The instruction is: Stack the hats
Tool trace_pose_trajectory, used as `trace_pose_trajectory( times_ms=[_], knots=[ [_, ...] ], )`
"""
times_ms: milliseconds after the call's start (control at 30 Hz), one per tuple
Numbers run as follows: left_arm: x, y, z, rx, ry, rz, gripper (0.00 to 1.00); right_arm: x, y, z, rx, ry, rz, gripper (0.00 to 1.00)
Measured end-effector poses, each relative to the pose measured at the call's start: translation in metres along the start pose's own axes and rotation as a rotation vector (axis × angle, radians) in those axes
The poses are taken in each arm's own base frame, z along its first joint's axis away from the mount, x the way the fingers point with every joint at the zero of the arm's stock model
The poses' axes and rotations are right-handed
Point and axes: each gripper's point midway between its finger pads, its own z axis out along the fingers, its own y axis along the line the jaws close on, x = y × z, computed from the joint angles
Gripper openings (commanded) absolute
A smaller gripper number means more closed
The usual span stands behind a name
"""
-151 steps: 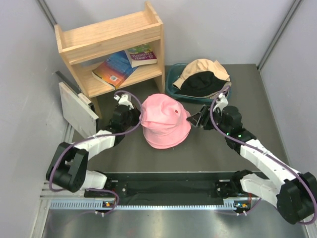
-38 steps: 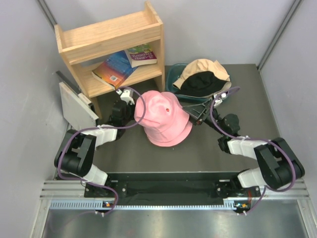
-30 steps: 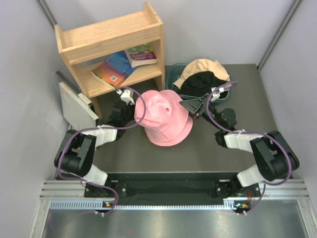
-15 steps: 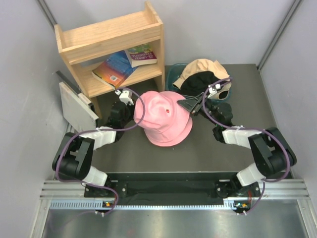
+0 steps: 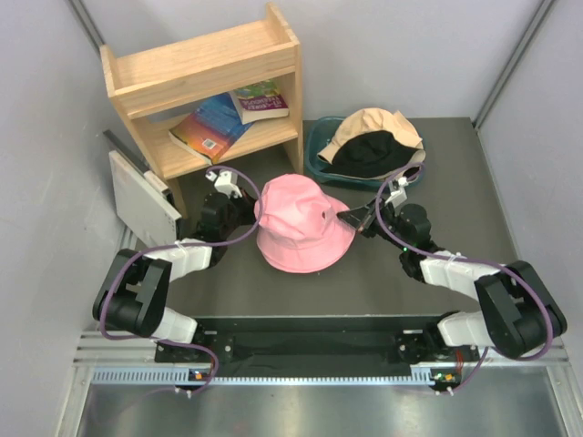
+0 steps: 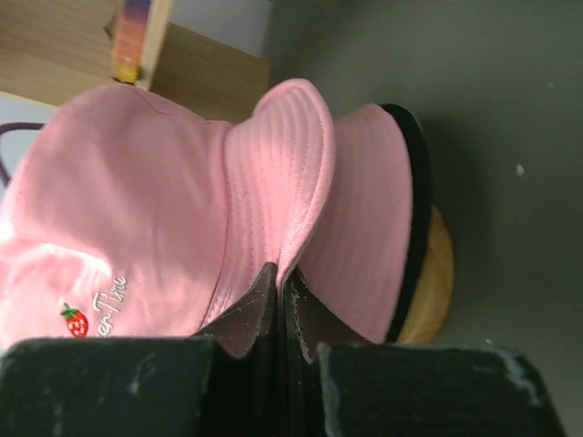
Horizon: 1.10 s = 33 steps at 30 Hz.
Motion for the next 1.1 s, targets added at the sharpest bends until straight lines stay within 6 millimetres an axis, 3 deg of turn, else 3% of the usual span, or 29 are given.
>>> trace_pose_trajectory(
  times_ms=[167,500,533,567,633,667,700,733,767,800,867,967,1100],
  knots=[
    [0.005,0.002,-0.002,-0.002,-0.001,-0.021,0.00,0.013,-0.025,-0.001,0.058,0.018,0.014,0.00],
    [0.019,-0.001,-0.008,0.020,0.002,-0.059,0.00,0.014,-0.022,-0.007,0.093,-0.006,-0.062,0.01],
    [0.021,-0.002,-0.009,0.021,0.006,-0.059,0.00,0.014,-0.021,-0.008,0.098,-0.009,-0.073,0.04],
    [0.022,-0.002,-0.010,0.021,0.010,-0.058,0.00,0.014,-0.020,-0.010,0.101,-0.010,-0.081,0.13],
    [0.020,-0.004,-0.013,0.017,0.012,-0.056,0.22,0.013,-0.019,-0.016,0.121,-0.014,-0.101,0.26],
    [0.019,-0.003,-0.016,0.006,0.016,-0.052,0.31,0.012,-0.019,-0.019,0.129,-0.015,-0.109,0.41],
    [0.018,-0.001,-0.020,-0.013,0.019,-0.045,0.47,0.012,-0.020,-0.023,0.147,-0.016,-0.125,0.47],
    [0.015,0.000,-0.023,-0.028,0.018,-0.037,0.54,0.011,-0.021,-0.027,0.165,-0.017,-0.133,0.54],
    [0.010,0.001,-0.026,-0.050,0.015,-0.033,0.60,0.010,-0.022,-0.032,0.187,-0.021,-0.151,0.69],
    [0.003,0.001,-0.031,-0.073,0.007,-0.033,0.71,0.006,-0.021,-0.037,0.204,-0.030,-0.170,0.75],
    [-0.012,-0.001,-0.040,-0.099,-0.017,-0.028,0.80,-0.004,-0.014,-0.045,0.227,-0.052,-0.207,0.85],
    [-0.039,-0.008,-0.062,-0.130,-0.073,-0.031,0.98,-0.028,0.007,-0.059,0.248,-0.113,-0.289,0.92],
    [-0.054,-0.013,-0.086,-0.153,-0.094,-0.014,0.99,-0.060,0.031,-0.074,0.287,-0.187,-0.391,0.95]
  ],
)
